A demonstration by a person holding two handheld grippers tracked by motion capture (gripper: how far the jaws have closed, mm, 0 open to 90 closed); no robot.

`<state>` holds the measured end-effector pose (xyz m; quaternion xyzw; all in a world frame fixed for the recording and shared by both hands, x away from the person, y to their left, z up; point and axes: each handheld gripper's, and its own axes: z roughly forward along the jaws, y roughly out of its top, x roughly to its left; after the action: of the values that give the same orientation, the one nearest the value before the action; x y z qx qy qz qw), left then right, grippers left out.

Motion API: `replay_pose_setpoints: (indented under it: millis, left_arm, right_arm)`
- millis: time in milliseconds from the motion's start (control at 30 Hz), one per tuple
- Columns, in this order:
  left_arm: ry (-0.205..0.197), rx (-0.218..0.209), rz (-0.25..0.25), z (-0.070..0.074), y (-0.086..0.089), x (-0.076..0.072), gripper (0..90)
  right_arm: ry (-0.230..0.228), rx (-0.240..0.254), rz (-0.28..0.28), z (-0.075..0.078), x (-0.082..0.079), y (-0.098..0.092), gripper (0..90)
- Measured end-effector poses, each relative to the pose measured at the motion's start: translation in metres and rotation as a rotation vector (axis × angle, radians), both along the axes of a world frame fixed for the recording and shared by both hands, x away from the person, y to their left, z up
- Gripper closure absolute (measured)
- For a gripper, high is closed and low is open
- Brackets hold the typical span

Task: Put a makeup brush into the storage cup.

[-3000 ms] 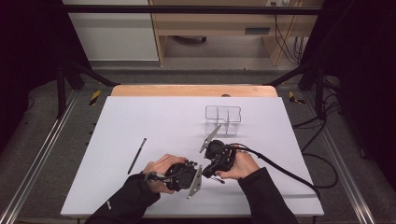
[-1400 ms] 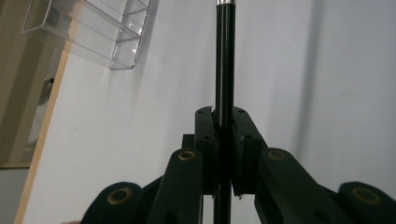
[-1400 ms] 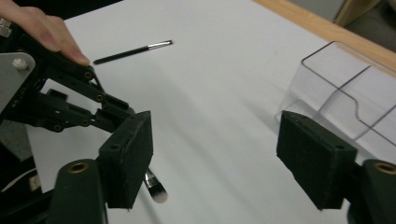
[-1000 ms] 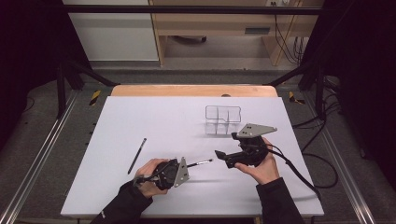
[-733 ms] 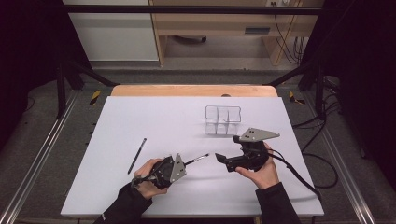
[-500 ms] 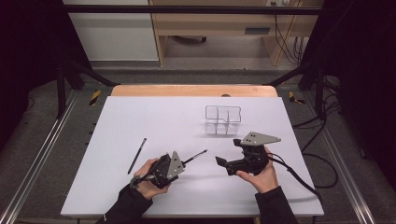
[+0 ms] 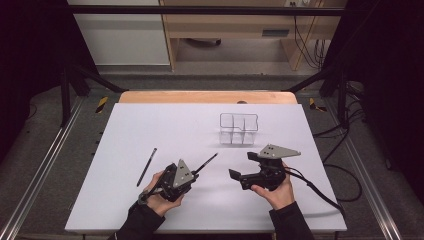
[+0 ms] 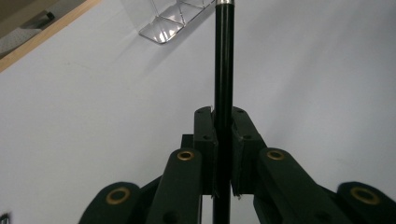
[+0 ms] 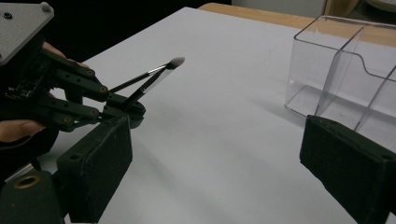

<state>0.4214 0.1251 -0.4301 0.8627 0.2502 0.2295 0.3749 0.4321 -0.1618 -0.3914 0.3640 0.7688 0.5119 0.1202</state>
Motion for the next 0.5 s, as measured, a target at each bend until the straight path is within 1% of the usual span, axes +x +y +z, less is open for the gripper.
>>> replay_pose_setpoints:
  millis: [67,133,167,233,333,400,433,500]
  left_arm:
    - [0.006,-0.022,0.008,0.0000,0.0011,0.0000,82.4]
    - [0.007,-0.040,0.007,-0.0002,0.0023,0.0001,82.4]
    - [0.004,-0.042,0.016,-0.0004,0.0028,-0.0002,82.4]
    - [0.010,-0.060,0.025,-0.0012,0.0039,-0.0003,82.5]
    - [0.012,-0.069,0.033,-0.0023,0.0046,-0.0003,82.4]
    - [0.011,-0.073,0.037,-0.0027,0.0039,-0.0005,82.5]
    - [0.008,-0.081,0.038,-0.0033,0.0032,-0.0010,82.4]
    - [0.002,-0.083,0.045,-0.0037,0.0021,-0.0018,82.5]
  right_arm:
    - [0.004,0.010,-0.001,-0.0004,-0.0004,0.0005,10.4]
    - [0.012,0.022,0.009,-0.0015,-0.0010,0.0018,10.5]
    - [0.009,0.029,0.010,-0.0023,-0.0016,0.0030,10.6]
    - [0.005,0.040,0.000,-0.0038,-0.0017,0.0049,10.4]
    - [0.024,0.038,0.002,-0.0056,-0.0009,0.0065,11.1]
    - [0.019,0.040,-0.002,-0.0067,-0.0008,0.0075,11.0]
    - [0.023,0.045,0.001,-0.0071,-0.0007,0.0082,10.3]
    - [0.022,0.057,-0.003,-0.0080,-0.0002,0.0093,8.6]
